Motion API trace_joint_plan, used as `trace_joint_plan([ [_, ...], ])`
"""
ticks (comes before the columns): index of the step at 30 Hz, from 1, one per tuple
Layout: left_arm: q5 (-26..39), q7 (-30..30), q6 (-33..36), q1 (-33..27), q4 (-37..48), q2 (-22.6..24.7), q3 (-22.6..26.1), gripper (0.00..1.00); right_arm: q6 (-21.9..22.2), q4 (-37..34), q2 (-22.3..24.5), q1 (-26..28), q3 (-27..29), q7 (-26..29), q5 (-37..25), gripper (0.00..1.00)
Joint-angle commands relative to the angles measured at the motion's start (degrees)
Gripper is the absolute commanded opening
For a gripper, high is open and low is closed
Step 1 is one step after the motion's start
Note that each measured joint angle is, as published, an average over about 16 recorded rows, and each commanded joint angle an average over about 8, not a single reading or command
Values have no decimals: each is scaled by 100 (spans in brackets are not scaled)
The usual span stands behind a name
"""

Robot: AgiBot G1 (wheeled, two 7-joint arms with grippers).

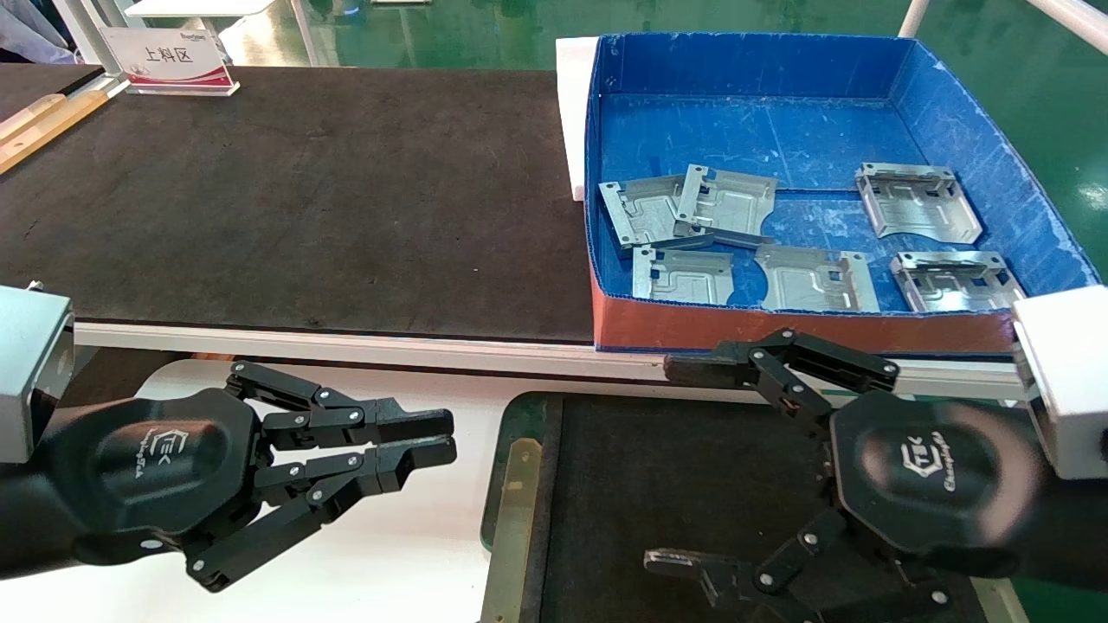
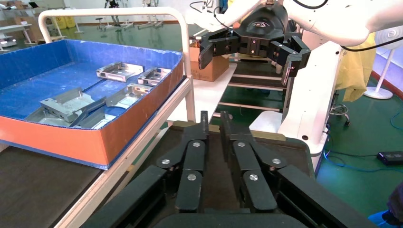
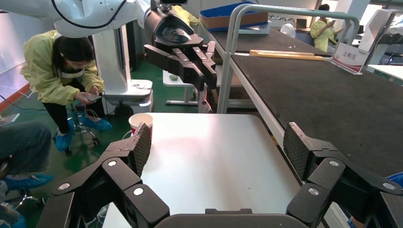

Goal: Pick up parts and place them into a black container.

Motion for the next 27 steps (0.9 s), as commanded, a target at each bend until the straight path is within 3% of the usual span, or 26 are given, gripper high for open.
trace_joint_plan([
  [1,0,0,0,0,0,0,0,100,-1,1,0,1,1,0,2,100],
  [17,0,0,0,0,0,0,0,100,329,-99,-72,181,-93,-98,-491,100],
  [27,0,0,0,0,0,0,0,100,660,-1185,-514,849,-315,-591,-1313,100],
])
